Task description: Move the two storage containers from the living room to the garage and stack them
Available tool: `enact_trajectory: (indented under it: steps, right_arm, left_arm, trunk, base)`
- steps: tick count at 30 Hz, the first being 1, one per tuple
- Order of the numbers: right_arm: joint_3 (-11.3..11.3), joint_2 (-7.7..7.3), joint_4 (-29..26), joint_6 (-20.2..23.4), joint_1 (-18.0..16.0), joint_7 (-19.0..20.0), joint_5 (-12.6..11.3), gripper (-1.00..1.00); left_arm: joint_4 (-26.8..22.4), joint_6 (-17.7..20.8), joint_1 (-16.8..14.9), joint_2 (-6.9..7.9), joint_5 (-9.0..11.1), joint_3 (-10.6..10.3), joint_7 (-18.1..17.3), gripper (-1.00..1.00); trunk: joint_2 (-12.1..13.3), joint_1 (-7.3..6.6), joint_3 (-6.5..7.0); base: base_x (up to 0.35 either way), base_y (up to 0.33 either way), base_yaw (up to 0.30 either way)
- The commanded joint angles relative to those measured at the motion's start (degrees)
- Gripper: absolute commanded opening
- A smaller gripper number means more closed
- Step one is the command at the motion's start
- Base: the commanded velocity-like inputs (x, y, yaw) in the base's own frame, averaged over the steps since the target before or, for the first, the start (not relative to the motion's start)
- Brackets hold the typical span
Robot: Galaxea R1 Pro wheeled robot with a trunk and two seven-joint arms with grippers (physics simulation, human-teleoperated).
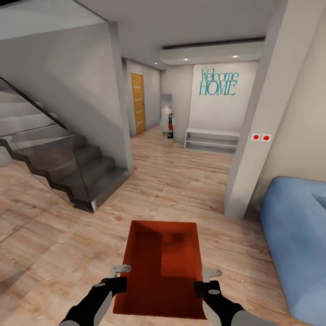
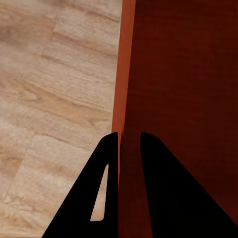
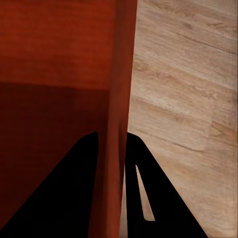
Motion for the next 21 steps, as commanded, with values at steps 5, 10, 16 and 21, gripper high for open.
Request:
enact_trajectory:
  steps: [5,10,16,21]
  right_arm:
    - [0.47,-0.03,1.88,-0.33,-0.09,-0.31,-1.4,-1.0]
    - [0.47,-0.03,1.88,-0.34,-0.09,-0.31,-1.4,-1.0]
    - [0.46,-0.03,1.87,-0.32,-0.09,-0.27,-1.4,-1.0]
    - [0.46,-0.03,1.86,-0.35,-0.09,-0.24,-1.43,-1.0]
  left_arm:
    - [-0.32,0.38,-0.02,0.06,-0.82,-0.51,0.64,-1.0]
    - [-0.3,0.38,-0.02,0.06,-0.82,-0.51,0.63,-1.0]
    - [-0.23,0.38,-0.02,0.06,-0.74,-0.51,0.65,-1.0]
    - [-0.23,0.38,-0.02,0.06,-0.73,-0.51,0.64,-1.0]
  trunk:
    - [-0.13,0.07,-0.12]
    - [-0.13,0.07,-0.12]
    - [-0.13,0.07,-0.12]
    - [-0.13,0.07,-0.12]
  base:
    - [0.321,0.0,0.0]
    - [0.321,0.0,0.0]
    - [0.321,0.0,0.0]
    - [0.322,0.0,0.0]
